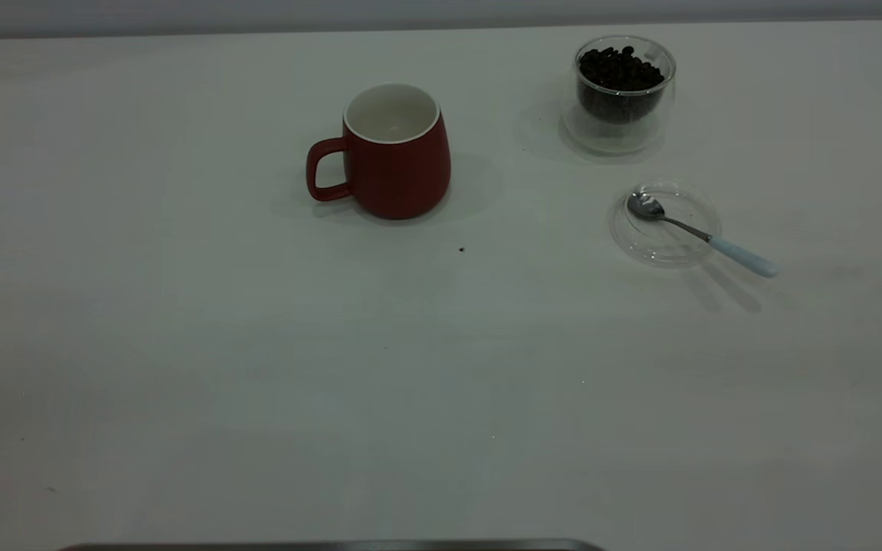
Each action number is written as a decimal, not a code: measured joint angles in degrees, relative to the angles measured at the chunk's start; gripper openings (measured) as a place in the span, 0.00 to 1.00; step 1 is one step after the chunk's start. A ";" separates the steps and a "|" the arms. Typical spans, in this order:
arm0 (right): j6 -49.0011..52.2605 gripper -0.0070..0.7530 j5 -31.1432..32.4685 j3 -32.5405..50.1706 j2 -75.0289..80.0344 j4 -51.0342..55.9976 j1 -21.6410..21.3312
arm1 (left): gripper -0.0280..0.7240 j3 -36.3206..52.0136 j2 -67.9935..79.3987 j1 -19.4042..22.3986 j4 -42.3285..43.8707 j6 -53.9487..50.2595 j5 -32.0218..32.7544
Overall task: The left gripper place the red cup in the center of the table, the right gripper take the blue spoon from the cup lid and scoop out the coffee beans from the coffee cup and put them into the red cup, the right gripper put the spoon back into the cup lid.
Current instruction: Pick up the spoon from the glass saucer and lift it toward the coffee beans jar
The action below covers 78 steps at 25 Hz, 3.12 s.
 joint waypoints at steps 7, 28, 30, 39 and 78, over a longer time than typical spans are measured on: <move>0.00 0.33 0.00 0.00 0.00 0.00 0.00 | 0.82 1.62 -0.02 0.00 -0.83 -2.30 -0.84; 0.00 0.33 0.00 0.00 0.00 0.00 0.00 | 0.82 1.62 -0.02 0.00 -0.83 -2.43 -0.99; 0.24 0.33 0.00 0.00 0.00 0.00 0.00 | 0.82 1.62 -0.02 0.00 -0.83 -2.43 -0.99; 3.57 0.54 -1.48 -1.00 1.14 1.17 0.00 | 0.82 1.62 -0.02 0.00 -0.83 -2.43 -0.99; -67.74 0.78 -21.78 -10.28 124.92 99.85 -6.53 | 0.82 1.62 -0.02 0.00 -0.83 -2.26 -0.99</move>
